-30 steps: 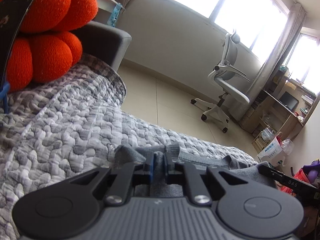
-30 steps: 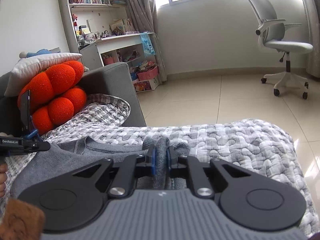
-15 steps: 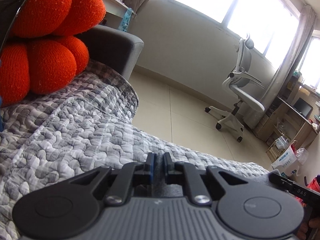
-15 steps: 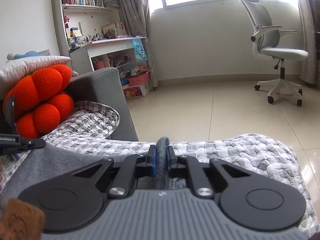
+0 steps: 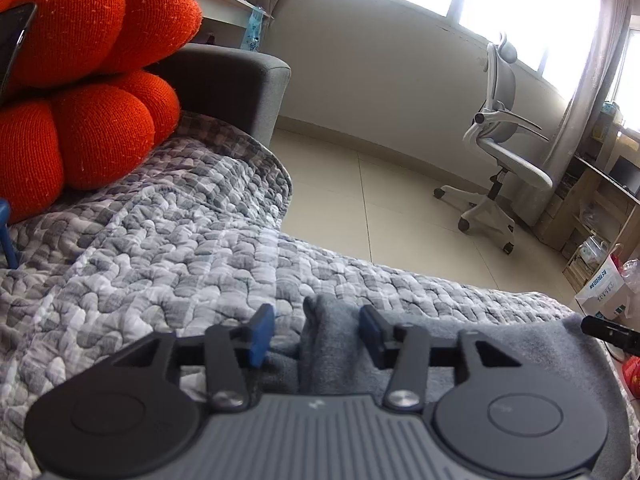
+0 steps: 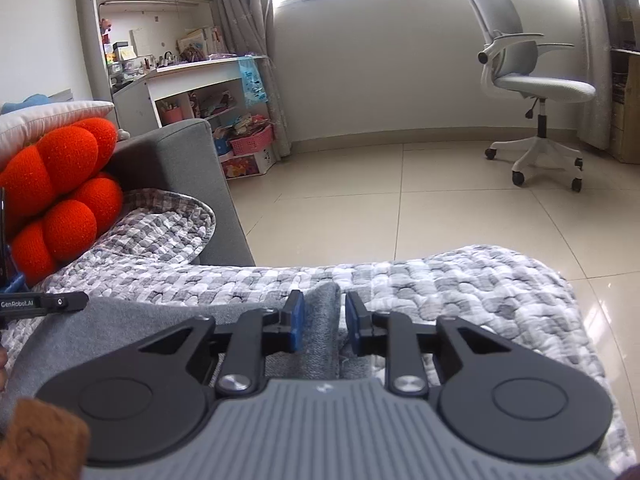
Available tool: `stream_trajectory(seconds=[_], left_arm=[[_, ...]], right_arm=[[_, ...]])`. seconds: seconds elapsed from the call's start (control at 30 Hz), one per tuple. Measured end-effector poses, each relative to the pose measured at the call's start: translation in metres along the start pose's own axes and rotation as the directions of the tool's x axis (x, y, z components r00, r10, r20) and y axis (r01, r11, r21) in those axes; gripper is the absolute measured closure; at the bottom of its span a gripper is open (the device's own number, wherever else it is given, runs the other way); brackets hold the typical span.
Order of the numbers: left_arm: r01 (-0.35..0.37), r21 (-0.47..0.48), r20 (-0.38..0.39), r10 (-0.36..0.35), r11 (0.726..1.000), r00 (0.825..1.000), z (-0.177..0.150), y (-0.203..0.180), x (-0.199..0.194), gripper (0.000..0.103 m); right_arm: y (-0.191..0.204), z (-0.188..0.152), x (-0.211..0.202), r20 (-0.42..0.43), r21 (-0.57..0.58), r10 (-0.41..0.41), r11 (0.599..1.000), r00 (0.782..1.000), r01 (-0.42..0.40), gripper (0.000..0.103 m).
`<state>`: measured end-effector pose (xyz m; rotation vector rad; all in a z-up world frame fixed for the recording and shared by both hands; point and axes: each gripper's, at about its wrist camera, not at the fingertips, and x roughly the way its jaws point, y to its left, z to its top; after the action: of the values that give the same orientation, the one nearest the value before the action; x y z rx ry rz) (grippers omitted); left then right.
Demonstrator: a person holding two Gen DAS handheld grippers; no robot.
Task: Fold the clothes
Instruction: 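Lay the folded sweater flat and open both grippers, then grasp the folded sweater edge again with both grippers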
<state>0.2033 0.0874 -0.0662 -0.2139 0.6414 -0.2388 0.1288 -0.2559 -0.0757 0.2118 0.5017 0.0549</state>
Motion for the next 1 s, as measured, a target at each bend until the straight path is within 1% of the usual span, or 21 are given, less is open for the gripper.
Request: stream_trajectory(seconds=[0.07,0.13,0.17,0.23,0.3,0.43,0.5,0.57,0.63,0.73,0.87,1.0], left_arm=[[-0.016,-0.027,-0.017,0.015,1.000,1.000,0.005,-0.001,-0.014,0.029],[-0.030,-0.067,-0.030,0.028,0.997,0.999,0.010,-0.002,-0.031,0.025],[-0.030,-0.084,-0.028,0.028,0.996,0.999,0.012,-0.003,-0.041,0.025],[-0.019,-0.108,0.001,0.019,0.994,1.000,0.016,-0.007,-0.060,0.025],[-0.013,-0.109,0.038,0.017,0.994,0.999,0.017,-0.014,-0.076,0.025],[-0.005,-0.063,0.057,0.008,0.998,0.998,0.007,-0.031,-0.084,0.019],[0.002,-0.045,0.057,0.001,0.999,0.998,-0.001,-0.039,-0.080,0.018],[0.009,-0.016,0.055,-0.008,1.000,0.998,-0.009,-0.047,-0.072,0.014],[0.009,0.004,0.058,-0.009,1.000,0.998,-0.016,-0.055,-0.060,0.012],[0.019,0.024,0.050,-0.020,1.000,0.999,-0.022,-0.061,-0.040,0.012],[0.040,0.071,0.050,-0.044,0.997,0.998,-0.023,-0.064,-0.016,0.012],[0.066,0.102,0.026,-0.068,0.993,0.997,-0.025,-0.054,0.004,0.012]], right_arm=[[-0.002,0.007,-0.020,0.007,0.044,-0.009,0.999,1.000,0.009,0.060],[-0.002,0.014,-0.037,0.008,0.075,-0.017,0.997,1.000,0.016,0.060],[-0.001,0.017,-0.045,0.006,0.088,-0.020,0.996,1.000,0.019,0.060],[0.001,0.024,-0.061,0.005,0.107,-0.028,0.994,1.000,0.028,0.060],[0.009,0.027,-0.071,0.009,0.094,-0.040,0.995,0.999,0.039,0.060],[0.027,0.023,-0.078,0.024,0.090,-0.045,0.995,0.999,0.042,0.060],[0.036,0.016,-0.075,0.027,0.097,-0.041,0.995,0.999,0.038,0.060],[0.045,0.009,-0.068,0.023,0.096,-0.035,0.995,0.999,0.033,0.060],[0.054,0.002,-0.055,0.022,0.079,-0.032,0.996,0.999,0.031,0.060],[0.069,-0.008,-0.034,0.026,0.050,-0.036,0.998,0.999,0.034,0.060],[0.078,-0.012,-0.005,0.007,0.016,-0.052,0.999,0.999,0.051,0.060],[0.077,-0.015,0.020,-0.022,-0.012,-0.066,0.998,0.998,0.065,0.060]])
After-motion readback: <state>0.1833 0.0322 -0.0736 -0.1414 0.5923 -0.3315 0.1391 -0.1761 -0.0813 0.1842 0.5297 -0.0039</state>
